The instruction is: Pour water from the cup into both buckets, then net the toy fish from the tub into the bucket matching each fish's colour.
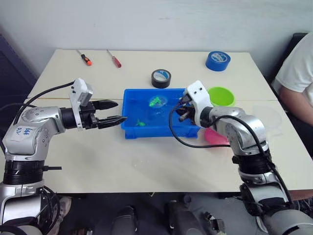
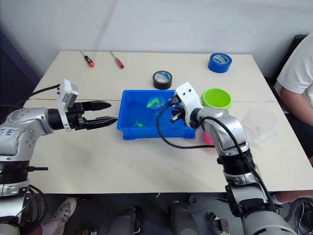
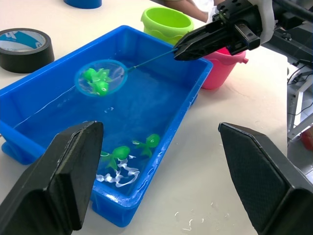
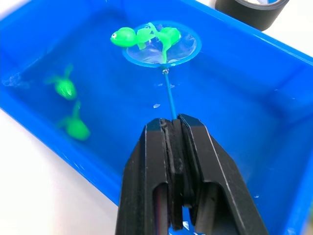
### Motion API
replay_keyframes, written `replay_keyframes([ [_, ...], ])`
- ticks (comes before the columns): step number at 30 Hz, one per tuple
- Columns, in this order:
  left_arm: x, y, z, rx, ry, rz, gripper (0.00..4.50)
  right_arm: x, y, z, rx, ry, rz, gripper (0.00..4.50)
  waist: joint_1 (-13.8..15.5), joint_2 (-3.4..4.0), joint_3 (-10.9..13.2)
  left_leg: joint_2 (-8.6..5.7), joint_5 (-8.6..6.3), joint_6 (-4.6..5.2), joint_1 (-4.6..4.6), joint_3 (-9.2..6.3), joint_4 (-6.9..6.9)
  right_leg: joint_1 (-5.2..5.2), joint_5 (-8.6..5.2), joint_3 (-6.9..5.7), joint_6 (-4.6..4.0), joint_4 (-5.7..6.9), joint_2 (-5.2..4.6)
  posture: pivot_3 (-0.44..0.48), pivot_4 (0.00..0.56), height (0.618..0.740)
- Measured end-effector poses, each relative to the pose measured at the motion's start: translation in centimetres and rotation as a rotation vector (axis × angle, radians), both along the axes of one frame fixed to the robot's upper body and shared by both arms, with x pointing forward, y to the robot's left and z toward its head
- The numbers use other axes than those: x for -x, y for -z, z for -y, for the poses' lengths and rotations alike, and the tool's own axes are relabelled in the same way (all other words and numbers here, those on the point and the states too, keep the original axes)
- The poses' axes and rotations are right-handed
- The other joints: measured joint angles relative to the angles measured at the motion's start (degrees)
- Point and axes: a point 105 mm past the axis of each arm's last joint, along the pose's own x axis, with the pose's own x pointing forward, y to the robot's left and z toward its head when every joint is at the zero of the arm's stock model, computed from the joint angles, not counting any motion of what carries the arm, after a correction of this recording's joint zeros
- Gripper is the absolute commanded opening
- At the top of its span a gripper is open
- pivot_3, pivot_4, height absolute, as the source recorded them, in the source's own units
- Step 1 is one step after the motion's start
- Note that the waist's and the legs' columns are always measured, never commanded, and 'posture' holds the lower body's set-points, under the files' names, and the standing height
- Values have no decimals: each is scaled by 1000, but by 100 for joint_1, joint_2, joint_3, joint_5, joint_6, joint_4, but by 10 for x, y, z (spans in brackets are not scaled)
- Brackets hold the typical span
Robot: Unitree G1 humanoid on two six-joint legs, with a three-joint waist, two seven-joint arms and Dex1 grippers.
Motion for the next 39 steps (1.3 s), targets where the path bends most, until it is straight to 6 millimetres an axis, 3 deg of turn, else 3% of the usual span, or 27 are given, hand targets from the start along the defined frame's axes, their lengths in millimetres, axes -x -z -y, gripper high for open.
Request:
replay_keyframes([
  [4, 0, -1, 1, 0, 3, 7, 4122, 3, 15, 2, 117, -42, 8, 0, -12, 0, 0, 1, 0, 0, 0, 3, 0, -2, 0, 4, 0, 1, 4, 0, 150, 734],
  [9, 0, -1, 1, 0, 2, 8, 4122, 1, 17, 10, 211, -52, 56, 0, -8, 0, 0, 2, 0, 0, 1, 2, 0, -1, 0, 4, 0, 2, 5, 0, 150, 734],
  [28, 0, -1, 1, 0, 1, 8, 4122, -8, 18, 20, 269, -12, 111, 0, -3, 0, 0, 2, 1, 0, 1, 2, 0, -1, 0, 4, 0, 3, 4, 0, 150, 734],
  [39, -1, -1, 0, 0, -4, 9, 4122, -14, 13, 16, 190, 28, 125, 0, 2, 0, 0, 2, 1, 0, 1, 1, 0, -1, 0, 3, 0, 3, 3, 0, 150, 734],
])
